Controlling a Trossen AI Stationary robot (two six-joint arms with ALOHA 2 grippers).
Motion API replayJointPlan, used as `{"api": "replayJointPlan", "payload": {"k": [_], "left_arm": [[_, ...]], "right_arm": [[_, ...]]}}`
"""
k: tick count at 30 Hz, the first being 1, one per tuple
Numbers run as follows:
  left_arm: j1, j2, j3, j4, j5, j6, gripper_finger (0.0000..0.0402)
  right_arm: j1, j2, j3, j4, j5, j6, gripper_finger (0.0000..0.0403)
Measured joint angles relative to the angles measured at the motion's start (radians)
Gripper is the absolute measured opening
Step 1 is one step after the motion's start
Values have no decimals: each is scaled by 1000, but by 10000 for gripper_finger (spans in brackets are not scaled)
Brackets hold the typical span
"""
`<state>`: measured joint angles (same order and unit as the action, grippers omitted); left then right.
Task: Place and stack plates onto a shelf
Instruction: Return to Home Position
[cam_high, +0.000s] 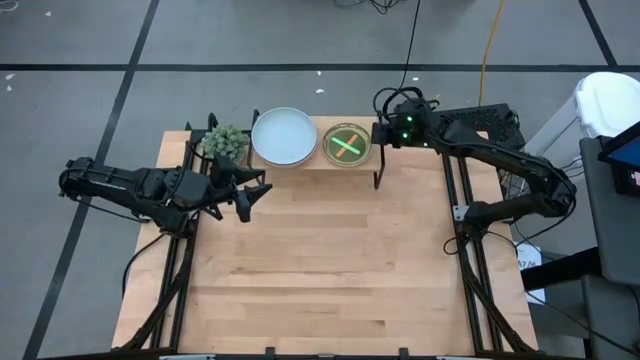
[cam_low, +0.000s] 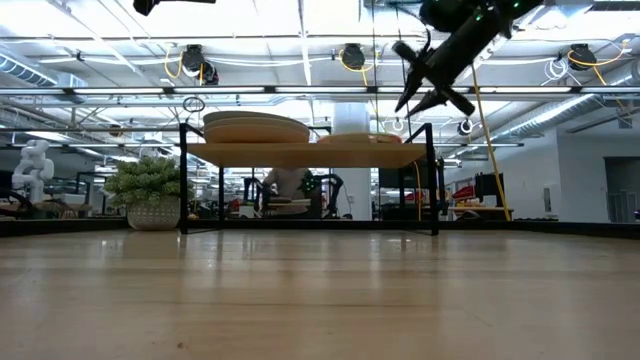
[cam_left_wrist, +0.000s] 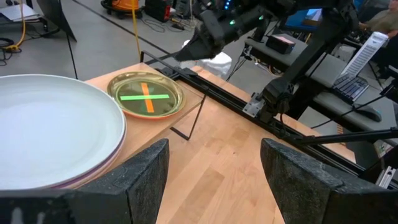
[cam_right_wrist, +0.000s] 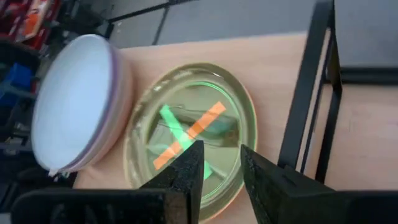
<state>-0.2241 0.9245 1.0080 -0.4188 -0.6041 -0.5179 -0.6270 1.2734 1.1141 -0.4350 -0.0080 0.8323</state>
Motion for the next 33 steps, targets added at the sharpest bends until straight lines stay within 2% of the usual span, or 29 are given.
{"api": "replayJointPlan", "payload": {"k": [4, 11, 15, 19, 24, 28, 33], "left_arm": [[0, 0, 0, 2, 4, 2, 235], [0, 0, 0, 9, 69, 40, 128], [0, 0, 0, 24, 103, 49, 87], [-1, -3, 0, 4, 114, 54, 77], [-1, -3, 0, -7, 116, 66, 76], [-1, -3, 0, -6, 116, 88, 76], [-1, -3, 0, 36, 151, 172, 76]], "right_arm": [[0, -60, 0, -2, -46, -105, 89], [17, -179, 0, 9, -77, -264, 89], [33, -241, 0, 19, -77, -366, 89], [62, -288, 0, 19, -86, -480, 83], [95, -321, 0, 20, -187, -590, 48], [119, -338, 0, 19, -265, -613, 10], [150, -363, 0, 19, -285, -648, 5]]}}
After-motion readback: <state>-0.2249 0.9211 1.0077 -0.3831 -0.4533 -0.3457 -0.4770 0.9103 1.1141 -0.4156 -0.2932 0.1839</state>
